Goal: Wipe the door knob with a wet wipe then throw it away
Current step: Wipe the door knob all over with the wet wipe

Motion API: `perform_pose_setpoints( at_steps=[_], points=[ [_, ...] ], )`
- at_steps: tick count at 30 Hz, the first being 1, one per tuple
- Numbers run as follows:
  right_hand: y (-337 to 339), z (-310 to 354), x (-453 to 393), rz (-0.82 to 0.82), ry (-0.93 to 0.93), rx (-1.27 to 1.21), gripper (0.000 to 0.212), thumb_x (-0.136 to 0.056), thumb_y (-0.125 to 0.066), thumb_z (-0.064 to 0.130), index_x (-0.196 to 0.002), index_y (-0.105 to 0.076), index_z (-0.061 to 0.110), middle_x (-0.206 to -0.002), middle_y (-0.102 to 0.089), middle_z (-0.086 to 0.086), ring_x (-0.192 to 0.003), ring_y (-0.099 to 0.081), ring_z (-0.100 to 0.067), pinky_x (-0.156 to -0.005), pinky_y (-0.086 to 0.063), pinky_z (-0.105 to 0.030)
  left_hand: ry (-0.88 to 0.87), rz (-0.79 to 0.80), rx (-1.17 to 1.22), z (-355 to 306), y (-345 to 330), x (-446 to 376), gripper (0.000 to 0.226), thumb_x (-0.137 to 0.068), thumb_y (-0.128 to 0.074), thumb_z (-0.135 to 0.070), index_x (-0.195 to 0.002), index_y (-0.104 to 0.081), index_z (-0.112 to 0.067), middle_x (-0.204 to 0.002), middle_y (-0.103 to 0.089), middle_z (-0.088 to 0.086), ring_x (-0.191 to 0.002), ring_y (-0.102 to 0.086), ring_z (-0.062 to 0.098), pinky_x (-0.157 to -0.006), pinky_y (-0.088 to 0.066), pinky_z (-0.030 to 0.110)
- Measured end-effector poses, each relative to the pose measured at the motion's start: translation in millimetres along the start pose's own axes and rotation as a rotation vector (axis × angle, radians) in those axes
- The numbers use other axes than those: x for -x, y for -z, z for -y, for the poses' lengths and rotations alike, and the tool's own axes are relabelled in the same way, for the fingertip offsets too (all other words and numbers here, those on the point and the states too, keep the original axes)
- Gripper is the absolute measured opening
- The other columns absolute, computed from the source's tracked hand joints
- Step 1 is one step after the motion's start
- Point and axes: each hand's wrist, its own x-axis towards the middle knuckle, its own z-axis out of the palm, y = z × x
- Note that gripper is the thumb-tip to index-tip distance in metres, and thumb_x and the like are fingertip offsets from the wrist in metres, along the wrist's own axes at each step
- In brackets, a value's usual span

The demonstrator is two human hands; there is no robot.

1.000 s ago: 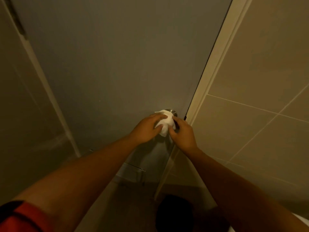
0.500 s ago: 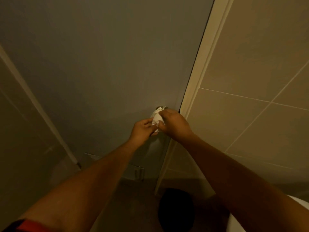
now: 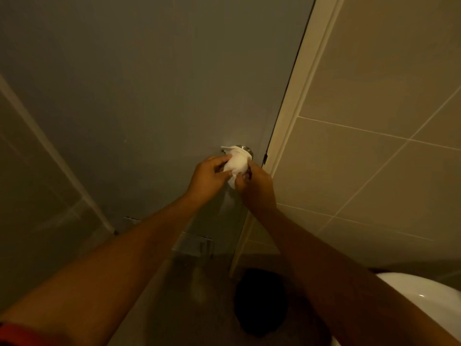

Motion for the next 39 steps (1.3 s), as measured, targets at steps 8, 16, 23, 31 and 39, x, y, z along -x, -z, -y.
perform_pose_setpoints(
  at_steps=[8,16,23,31,39],
  points=[
    [15.8,-8.9,-24.8,0.168,0.225,0.273,0.051,-0.092,-0.054,0.027,-0.138,-0.048,0.007,-0.132,-0.054,-0.017,-0.117,-0.054,-0.029,-0.093,-0.043,-0.03,0.157,-0.092,0.175,10.6,-19.3,8.0,0.042,-0.083,-0.071,-0.005,-0.125,-0.065,-0.007,-0.112,-0.071,0.017,-0.103,-0.069,0.03,-0.087,-0.058,0.036],
    [3.1,-4.0,1.6,-0.048,0.096,0.004,0.024,-0.088,-0.063,0.016,-0.09,-0.07,-0.007,-0.081,-0.072,-0.024,-0.072,-0.07,-0.035,-0.067,-0.05,-0.03,0.082,-0.067,-0.019,0.3,-0.9,2.6,0.031,-0.082,-0.074,-0.008,-0.112,-0.072,-0.003,-0.097,-0.075,0.016,-0.082,-0.07,0.021,-0.079,-0.059,0.032],
    [6.6,7.7,16.0,0.075,-0.276,0.15,0.023,-0.096,-0.055,0.022,-0.095,-0.071,0.006,-0.09,-0.07,-0.011,-0.079,-0.063,-0.019,-0.078,-0.054,-0.03,-0.032,0.141,-0.21,16.8,13.2,20.0,0.016,-0.084,-0.073,-0.021,-0.087,-0.077,-0.005,-0.079,-0.073,0.01,-0.076,-0.069,0.024,-0.074,-0.059,0.038],
    [21.6,14.2,84.6,0.079,-0.511,0.226,0.015,-0.09,-0.06,0.024,-0.088,-0.07,0.012,-0.084,-0.069,-0.007,-0.076,-0.065,-0.02,-0.068,-0.055,-0.034,-0.131,0.437,-0.307,35.2,16.2,42.2,0.019,-0.078,-0.077,-0.018,-0.076,-0.07,-0.001,-0.085,-0.063,0.008,-0.075,-0.06,0.02,-0.072,-0.052,0.03],
    [63.8,12.6,168.5,-0.24,-0.716,0.129,0.009,-0.083,-0.063,0.012,-0.078,-0.062,0.004,-0.074,-0.07,-0.016,-0.071,-0.069,-0.03,-0.066,-0.058,-0.042,0.042,0.677,-0.016,7.7,-38.1,80.2,0.026,-0.074,-0.08,-0.005,-0.07,-0.058,-0.016,-0.07,-0.068,0.016,-0.056,-0.065,0.027,-0.056,-0.057,0.037]
  ],
)
